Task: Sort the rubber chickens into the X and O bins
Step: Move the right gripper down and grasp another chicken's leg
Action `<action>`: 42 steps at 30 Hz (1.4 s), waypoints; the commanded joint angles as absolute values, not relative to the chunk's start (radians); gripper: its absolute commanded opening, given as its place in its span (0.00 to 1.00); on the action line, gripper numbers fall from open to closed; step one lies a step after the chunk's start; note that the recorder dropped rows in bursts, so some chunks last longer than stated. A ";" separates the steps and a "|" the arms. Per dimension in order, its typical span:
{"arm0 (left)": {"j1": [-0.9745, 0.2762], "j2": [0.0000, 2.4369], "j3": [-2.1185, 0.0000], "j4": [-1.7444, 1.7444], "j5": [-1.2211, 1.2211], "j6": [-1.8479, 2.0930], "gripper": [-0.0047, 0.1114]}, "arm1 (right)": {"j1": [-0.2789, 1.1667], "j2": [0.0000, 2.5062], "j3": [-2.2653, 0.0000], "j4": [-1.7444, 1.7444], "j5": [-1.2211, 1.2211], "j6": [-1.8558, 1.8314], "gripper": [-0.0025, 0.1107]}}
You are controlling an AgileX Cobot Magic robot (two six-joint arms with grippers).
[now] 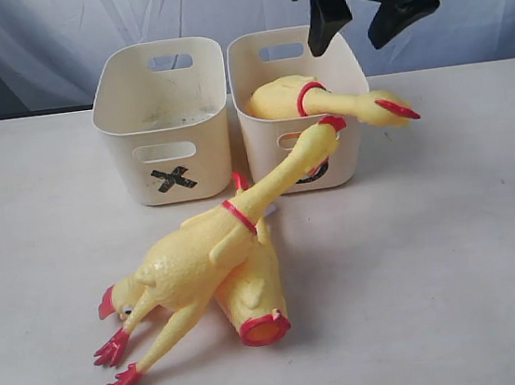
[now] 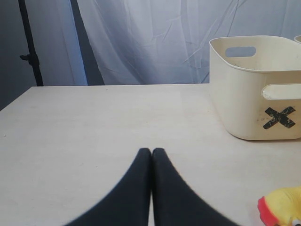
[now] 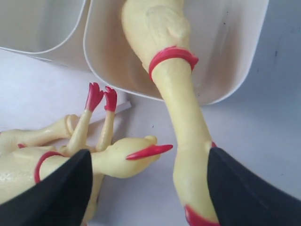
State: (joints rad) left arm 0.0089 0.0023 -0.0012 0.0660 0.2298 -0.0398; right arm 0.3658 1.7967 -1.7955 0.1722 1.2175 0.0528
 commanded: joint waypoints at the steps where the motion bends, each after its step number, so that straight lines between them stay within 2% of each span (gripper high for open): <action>1: 0.008 0.000 0.000 0.069 0.224 -0.043 0.04 | 0.361 1.736 -1.802 0.208 1.221 0.015 0.59; 15: 0.008 0.000 0.000 0.069 0.224 -0.043 0.04 | 0.369 1.668 -1.800 0.393 1.221 -0.033 0.59; 22: 0.008 0.000 0.000 0.069 0.224 -0.043 0.04 | 0.467 1.668 -1.763 0.389 1.221 -0.155 0.59; 42: 0.008 0.000 0.000 0.069 0.224 -0.043 0.04 | 0.626 1.668 -1.625 0.064 1.221 -0.469 0.59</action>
State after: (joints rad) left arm 0.0089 0.0023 -0.0012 0.0660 0.2298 -0.0398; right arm 0.6016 1.6769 -1.6332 0.1215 1.2261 -0.4231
